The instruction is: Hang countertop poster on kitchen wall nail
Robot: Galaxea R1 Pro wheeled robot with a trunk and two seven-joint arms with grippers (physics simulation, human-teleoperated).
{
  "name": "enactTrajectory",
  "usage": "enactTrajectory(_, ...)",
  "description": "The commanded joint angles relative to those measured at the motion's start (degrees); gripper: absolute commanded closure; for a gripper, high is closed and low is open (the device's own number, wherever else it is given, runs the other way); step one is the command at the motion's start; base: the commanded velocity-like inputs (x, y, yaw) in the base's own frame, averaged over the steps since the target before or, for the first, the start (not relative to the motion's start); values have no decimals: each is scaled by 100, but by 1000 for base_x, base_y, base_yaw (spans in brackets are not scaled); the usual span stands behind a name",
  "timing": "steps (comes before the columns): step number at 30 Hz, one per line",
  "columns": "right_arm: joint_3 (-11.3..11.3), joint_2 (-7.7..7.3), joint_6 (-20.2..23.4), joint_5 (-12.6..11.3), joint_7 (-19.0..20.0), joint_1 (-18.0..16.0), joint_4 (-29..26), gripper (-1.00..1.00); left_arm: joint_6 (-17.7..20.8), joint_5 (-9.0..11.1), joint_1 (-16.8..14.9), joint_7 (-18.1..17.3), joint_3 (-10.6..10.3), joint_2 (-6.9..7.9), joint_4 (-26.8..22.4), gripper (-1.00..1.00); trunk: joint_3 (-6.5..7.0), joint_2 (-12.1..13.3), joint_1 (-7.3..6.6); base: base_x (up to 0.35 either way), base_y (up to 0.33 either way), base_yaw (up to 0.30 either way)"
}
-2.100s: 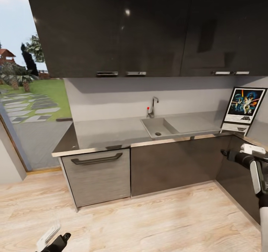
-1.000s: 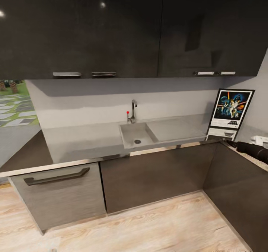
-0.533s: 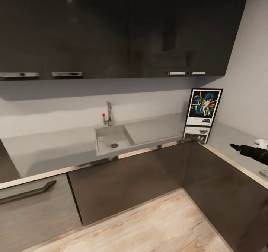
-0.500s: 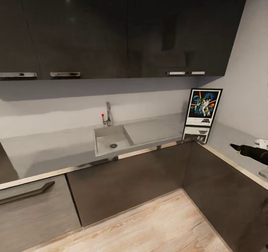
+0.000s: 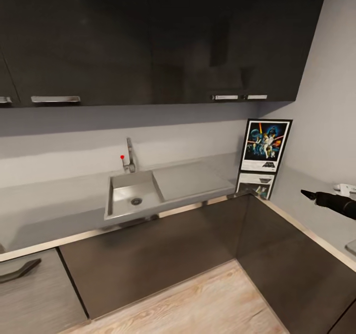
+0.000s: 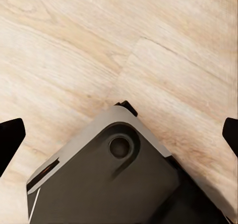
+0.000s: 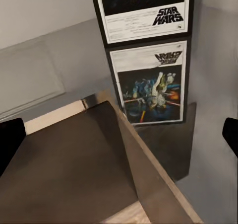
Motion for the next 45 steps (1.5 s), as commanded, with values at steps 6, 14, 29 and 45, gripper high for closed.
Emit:
enactTrajectory(6, -23, 9, 65, 13, 63, -6, 113, -100, 2, 43, 3, 34, 1, 0, -19, -100, -8, -5, 4, 266, -232, 0)
enactTrajectory(14, -69, 105, 122, -43, -240, -746, 1280, -100, -1, 29, -5, 111, 208, -30, -19, -100, -8, -5, 4, 267, -232, 0)
enactTrajectory(29, -42, 941, -1123, -14, -1298, -1012, 1875, -100, -3, 34, 2, 149, 325, -69, -10, -100, -8, -5, 4, 267, -232, 0)
enactTrajectory(45, -23, 895, -1075, 0, -616, -1004, 1850, -100, -22, 37, 11, 140, 340, -64, 0, -100, -8, -5, 4, 292, -198, -7)
